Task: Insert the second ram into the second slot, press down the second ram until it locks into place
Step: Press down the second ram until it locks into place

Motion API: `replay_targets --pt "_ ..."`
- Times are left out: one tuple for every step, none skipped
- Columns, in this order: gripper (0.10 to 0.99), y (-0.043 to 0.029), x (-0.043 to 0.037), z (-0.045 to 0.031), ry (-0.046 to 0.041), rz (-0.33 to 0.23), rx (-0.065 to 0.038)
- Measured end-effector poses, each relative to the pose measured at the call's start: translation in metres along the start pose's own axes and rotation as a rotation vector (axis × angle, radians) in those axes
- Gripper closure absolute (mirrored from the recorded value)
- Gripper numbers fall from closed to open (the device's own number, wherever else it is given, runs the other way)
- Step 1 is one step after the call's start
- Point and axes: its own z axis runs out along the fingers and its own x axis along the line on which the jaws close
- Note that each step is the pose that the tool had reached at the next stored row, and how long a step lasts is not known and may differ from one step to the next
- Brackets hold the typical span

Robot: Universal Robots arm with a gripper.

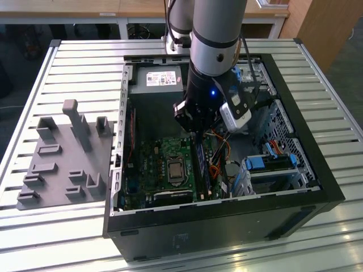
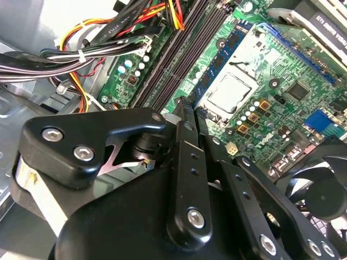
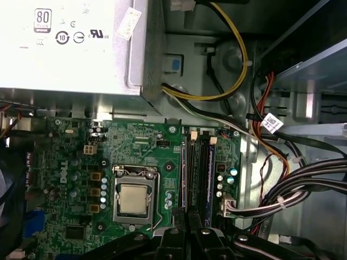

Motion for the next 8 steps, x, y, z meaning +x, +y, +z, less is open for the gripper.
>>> replay_targets --pt "0.949 0.0 0.0 0.0006 -0.0001 0.001 0.0" --pt "0.949 0.0 0.0 0.0012 -0.0002 0.002 0.0" --pt "0.949 0.0 0.0 0.0019 -0.0002 0.002 0.0" --pt "0.949 0.0 0.0 0.003 -0.0002 0.002 0.0" --pt "0.949 0.0 0.0 0.0042 -0.0002 0.002 0.0" --pt "0.949 0.0 -0.0001 0.0057 -0.0003 0.002 0.0" --pt "0.949 -0.0001 -0.0001 0.0071 -0.0002 0.002 0.0" --pt "0.949 -0.0001 -0.0001 0.0079 0.0 0.002 0.0"
